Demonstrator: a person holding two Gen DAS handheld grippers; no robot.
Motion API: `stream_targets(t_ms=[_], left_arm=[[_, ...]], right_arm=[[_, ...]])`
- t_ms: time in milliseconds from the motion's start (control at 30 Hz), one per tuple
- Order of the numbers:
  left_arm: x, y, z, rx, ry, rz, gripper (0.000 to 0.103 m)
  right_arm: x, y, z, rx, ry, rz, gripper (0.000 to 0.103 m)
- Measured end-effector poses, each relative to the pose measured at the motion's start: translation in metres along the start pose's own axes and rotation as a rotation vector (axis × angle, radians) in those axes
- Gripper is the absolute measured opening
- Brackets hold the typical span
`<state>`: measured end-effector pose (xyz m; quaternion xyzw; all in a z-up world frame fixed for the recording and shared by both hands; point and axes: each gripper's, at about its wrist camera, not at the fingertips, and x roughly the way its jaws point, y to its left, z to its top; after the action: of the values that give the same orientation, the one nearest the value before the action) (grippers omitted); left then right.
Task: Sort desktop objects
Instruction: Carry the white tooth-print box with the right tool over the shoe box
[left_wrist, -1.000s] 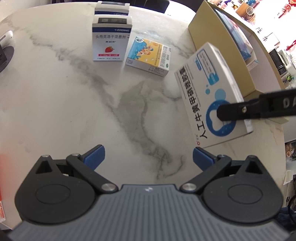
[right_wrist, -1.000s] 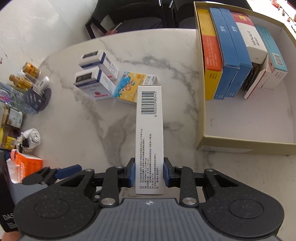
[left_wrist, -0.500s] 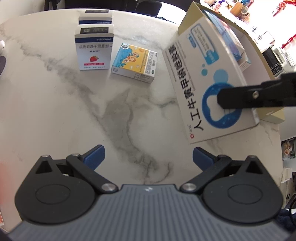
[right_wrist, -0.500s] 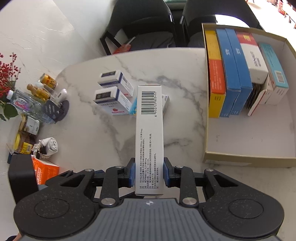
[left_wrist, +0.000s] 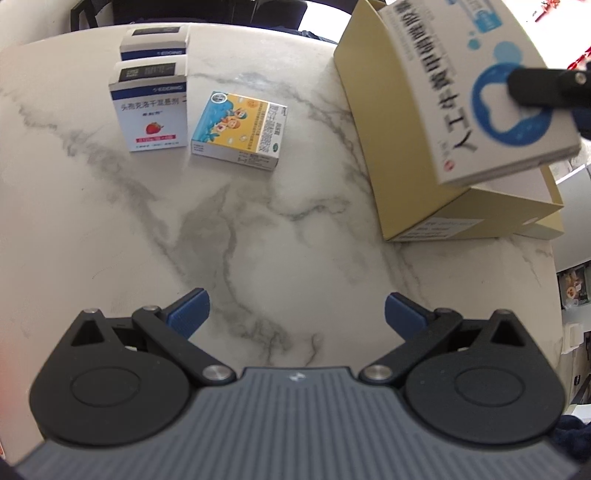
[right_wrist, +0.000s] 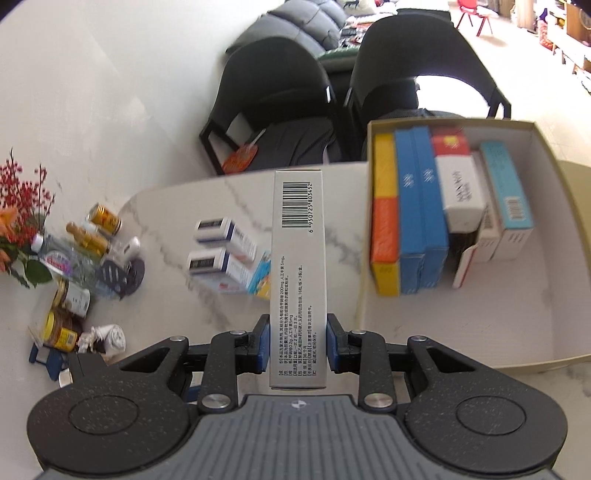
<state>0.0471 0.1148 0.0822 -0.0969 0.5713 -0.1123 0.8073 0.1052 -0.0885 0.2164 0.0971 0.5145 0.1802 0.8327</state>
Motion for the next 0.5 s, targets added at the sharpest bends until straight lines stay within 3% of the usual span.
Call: stream_targets(t_ms=[500], left_arm=[[0.005, -0.012, 0.006, 0.019, 0.013, 0.01, 0.103]], right_arm=[[-0.035, -0.084, 0.025, 0.098, -0.136, -0.165, 0.032]])
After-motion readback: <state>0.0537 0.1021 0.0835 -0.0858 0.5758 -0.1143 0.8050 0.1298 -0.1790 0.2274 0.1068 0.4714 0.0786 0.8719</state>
